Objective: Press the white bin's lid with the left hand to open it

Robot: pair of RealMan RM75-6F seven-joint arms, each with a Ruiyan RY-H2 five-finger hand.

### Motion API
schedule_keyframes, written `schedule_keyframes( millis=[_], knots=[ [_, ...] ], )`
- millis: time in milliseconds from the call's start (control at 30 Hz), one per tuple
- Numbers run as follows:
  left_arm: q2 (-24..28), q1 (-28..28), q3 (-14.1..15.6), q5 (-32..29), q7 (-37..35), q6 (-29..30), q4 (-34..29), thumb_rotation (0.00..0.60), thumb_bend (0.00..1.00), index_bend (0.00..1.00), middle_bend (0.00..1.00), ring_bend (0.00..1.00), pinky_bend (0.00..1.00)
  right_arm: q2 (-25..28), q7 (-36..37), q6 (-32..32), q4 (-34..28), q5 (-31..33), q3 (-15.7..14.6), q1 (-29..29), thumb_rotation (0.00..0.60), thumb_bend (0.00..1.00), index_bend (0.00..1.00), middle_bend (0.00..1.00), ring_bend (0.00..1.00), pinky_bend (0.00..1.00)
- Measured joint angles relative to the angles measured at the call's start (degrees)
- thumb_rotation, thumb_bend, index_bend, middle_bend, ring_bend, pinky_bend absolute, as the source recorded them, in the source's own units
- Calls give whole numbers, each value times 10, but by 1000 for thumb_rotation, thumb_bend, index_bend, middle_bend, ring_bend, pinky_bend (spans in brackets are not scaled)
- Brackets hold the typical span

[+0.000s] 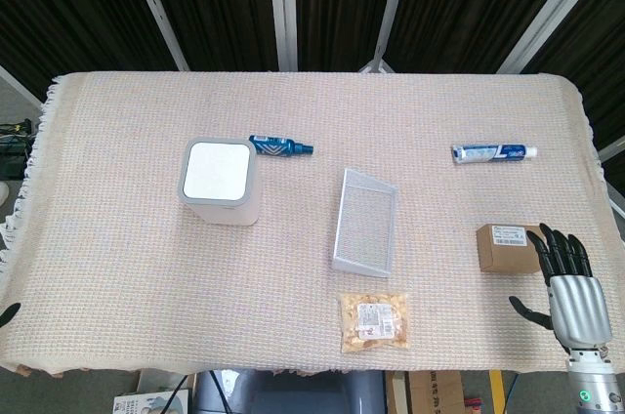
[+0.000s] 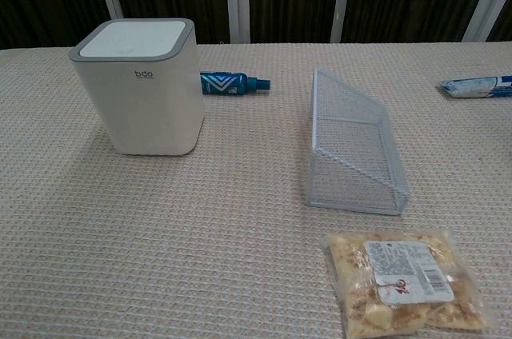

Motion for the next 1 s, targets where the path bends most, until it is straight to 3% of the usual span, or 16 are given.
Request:
schedule_keyframes(
  millis=[867,933,1000],
  knots=[
    [1,-2,-2,-11,1,-8,-5,600,135,203,196,99,170,5,0,-7,-12,4,-3,0,600,141,117,0,29,0],
    [4,-3,-5,-14,-5,-9,-6,600,146,198,230,140,198,5,-1,-6,-13,4,-3,0,600,141,118,0,29,0],
    [6,-6,-9,-17,-9,-10,-5,600,165,182,328,258,285,4,-2,-7,-14,7,-2,0,600,141,118,0,29,0]
  ],
)
